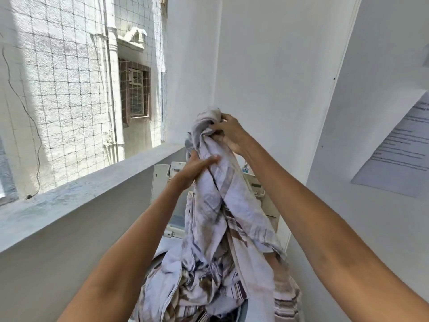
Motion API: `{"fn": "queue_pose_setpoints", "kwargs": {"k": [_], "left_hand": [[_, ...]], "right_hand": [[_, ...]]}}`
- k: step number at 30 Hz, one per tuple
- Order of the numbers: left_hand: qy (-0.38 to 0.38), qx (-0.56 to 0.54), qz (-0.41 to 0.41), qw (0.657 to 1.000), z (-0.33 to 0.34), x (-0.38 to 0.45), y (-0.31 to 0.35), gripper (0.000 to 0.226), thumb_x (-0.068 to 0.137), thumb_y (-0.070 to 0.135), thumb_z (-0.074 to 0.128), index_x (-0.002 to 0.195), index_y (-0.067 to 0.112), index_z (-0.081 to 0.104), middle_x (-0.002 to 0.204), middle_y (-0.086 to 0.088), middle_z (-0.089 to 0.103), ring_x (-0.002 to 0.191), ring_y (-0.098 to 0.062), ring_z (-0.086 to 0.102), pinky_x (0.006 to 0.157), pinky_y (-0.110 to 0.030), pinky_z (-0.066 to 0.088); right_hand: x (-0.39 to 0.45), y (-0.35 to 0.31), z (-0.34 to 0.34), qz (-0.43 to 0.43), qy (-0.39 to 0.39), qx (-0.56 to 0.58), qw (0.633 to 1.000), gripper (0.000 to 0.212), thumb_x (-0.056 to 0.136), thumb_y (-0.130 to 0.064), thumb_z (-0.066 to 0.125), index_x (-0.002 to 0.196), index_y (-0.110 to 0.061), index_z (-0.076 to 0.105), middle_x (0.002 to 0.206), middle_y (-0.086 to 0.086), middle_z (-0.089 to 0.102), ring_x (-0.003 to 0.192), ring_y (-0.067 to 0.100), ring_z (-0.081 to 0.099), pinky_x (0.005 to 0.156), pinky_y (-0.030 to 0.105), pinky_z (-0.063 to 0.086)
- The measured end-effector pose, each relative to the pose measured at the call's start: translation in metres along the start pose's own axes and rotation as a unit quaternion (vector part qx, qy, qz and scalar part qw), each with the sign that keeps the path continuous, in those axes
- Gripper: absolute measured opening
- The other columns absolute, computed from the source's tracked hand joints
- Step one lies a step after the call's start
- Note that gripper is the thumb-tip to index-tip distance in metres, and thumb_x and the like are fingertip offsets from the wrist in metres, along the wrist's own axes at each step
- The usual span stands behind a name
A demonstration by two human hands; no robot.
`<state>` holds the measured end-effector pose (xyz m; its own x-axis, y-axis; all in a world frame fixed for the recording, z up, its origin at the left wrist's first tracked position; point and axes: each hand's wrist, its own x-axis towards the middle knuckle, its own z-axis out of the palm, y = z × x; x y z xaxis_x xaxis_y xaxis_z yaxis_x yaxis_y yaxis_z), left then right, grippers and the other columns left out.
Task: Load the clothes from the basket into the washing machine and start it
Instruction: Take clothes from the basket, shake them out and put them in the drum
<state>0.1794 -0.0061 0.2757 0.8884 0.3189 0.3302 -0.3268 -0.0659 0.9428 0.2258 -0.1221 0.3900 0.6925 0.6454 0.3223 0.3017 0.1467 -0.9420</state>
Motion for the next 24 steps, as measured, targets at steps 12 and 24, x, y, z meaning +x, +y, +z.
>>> {"fn": "queue_pose_setpoints", "kwargs": {"k": [12,24], "left_hand": [[0.223,-0.067,0.025,0.972,0.029,0.032,0.01,0.054,0.061,0.025,0.079,0.11,0.01,0.062,0.107,-0.013,0.069,0.1,-0.026,0.066,0.094,-0.043,0.052],[0.122,0.052,-0.126,0.983,-0.036,0.036,-0.002,0.05,0.09,0.042,0.051,0.125,0.006,0.045,0.129,-0.011,0.054,0.107,-0.026,0.057,0.096,-0.041,0.05]], "right_hand": [[-0.072,0.16,-0.087,0.237,-0.193,-0.397,0.865,0.095,0.063,-0.056,0.078,0.139,-0.016,0.039,0.139,-0.008,0.044,0.125,0.02,0.048,0.108,0.039,0.039],[-0.021,0.078,0.002,0.092,0.081,0.009,0.992,0.023,0.084,0.009,0.046,0.077,-0.008,0.06,0.074,0.019,0.059,0.038,0.013,0.057,0.04,0.021,0.045]]}}
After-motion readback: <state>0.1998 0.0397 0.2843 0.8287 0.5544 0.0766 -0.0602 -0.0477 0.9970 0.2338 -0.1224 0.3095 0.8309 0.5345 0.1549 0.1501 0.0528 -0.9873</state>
